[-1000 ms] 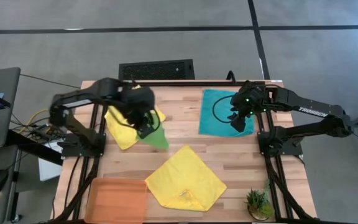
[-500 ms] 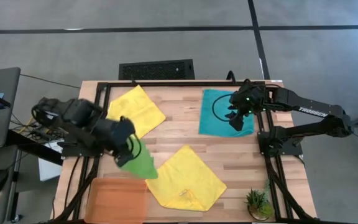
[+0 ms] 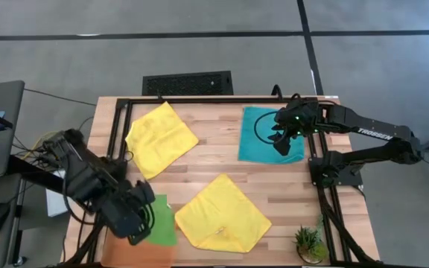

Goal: Fold microfiber towels
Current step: Put the green microfiber towel into the bin

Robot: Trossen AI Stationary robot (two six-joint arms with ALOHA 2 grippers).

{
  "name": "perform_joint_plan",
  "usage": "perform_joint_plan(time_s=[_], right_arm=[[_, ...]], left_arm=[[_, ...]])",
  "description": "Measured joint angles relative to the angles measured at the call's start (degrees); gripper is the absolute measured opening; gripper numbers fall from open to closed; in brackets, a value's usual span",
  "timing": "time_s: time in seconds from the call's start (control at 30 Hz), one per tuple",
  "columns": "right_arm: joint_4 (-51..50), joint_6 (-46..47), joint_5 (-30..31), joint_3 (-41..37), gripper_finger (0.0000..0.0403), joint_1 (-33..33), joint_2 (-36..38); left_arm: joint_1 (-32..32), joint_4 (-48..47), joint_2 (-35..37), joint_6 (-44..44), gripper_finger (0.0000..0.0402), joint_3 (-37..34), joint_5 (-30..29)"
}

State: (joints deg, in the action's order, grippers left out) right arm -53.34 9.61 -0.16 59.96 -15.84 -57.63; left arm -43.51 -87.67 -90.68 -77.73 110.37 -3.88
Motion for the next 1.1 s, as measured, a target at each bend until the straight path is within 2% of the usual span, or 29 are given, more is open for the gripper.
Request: perform_joint_plan(time_s=[0.17,0.37,0.5,0.63,0.8,1.1], right_arm=[[0.7,0.5,0.0,0.0,0.0228,0.0,0.0],[1.7,0.6,0.0,0.0,0.0228,0.1,0.0],[1.7,0.6,0.0,0.0,0.0228,0.1,0.0],[1.7,0.6,0.0,0.0,0.0228,0.1,0.0],[1.7,0.6,0.0,0.0,0.0228,0.1,0.0],[3.0,0.6,0.0,0.0,0.0228,0.1,0.0]], left_arm=[[-1.5,0.3,-1.2,-1.1,0.0,0.0,-4.1],[-5.1,5.7,-1.3,-7.0,0.0,0.0,-4.7],[-7.2,6.7,-2.0,-9.8,0.0,0.0,-7.0],[-8.3,6.2,-4.8,-10.0,0.0,0.0,-7.5],[-8.5,6.1,-9.1,-9.2,0.0,0.0,-4.4],[-10.3,7.0,-10.9,-12.5,0.0,-1.7,-6.9]])
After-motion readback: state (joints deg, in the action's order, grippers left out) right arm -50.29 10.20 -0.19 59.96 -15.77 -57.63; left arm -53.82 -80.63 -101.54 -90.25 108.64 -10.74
